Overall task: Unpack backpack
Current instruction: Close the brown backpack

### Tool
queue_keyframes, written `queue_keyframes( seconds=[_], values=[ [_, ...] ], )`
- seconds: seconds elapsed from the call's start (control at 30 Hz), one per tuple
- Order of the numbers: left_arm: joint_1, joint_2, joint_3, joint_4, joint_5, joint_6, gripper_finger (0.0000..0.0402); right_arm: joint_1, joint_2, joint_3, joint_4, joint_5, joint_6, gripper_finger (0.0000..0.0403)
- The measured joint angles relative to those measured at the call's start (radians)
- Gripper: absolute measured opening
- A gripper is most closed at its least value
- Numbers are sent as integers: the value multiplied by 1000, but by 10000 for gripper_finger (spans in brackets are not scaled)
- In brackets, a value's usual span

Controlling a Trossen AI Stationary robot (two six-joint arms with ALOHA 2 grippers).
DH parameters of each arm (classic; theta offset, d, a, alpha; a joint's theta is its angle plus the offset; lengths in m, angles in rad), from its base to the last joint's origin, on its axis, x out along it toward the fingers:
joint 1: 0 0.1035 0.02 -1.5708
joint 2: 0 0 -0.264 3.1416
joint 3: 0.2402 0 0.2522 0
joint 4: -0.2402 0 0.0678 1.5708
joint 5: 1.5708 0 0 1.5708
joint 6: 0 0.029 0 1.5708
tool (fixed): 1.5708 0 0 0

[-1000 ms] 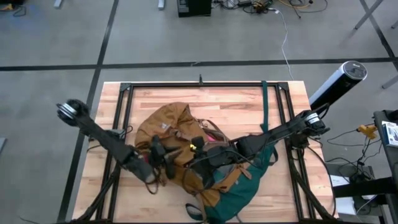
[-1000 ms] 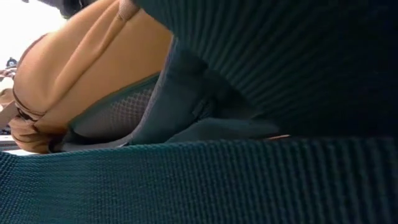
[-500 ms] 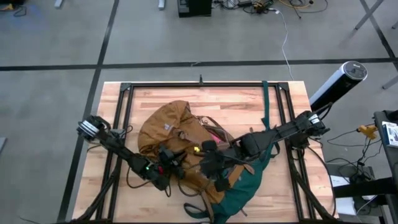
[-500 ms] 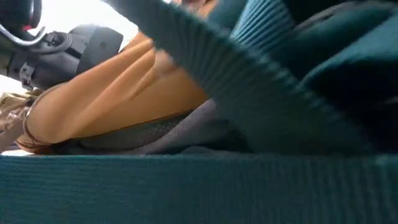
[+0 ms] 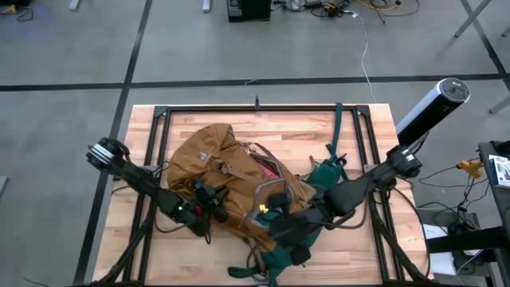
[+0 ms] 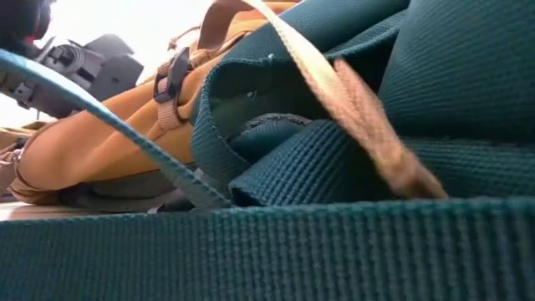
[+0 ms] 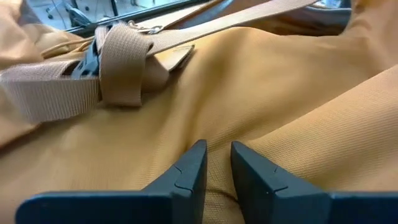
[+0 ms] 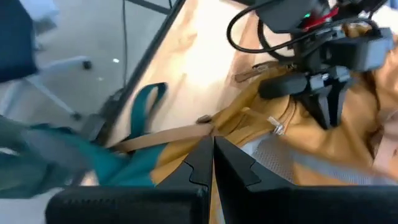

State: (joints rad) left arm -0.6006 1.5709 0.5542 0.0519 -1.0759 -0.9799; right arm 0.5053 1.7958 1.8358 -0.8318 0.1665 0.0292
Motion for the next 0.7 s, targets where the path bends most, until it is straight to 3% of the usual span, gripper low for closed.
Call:
queue_keyframes(
  seconds=[0.17, 0.47, 0.53, 0.7],
  values=[
    [0, -43, 24, 10, 23, 75, 62, -39, 52, -39, 144, 46, -103, 24],
    [-1, 4, 36, 19, 48, 34, 62, -95, 208, -43, 169, 50, -183, 163],
    [-1, 18, 37, 27, 46, 19, 62, -92, 221, -43, 159, 98, -187, 185],
    [-2, 43, 37, 40, 35, -4, 62, -102, 234, -43, 159, 156, -167, 198]
  ],
)
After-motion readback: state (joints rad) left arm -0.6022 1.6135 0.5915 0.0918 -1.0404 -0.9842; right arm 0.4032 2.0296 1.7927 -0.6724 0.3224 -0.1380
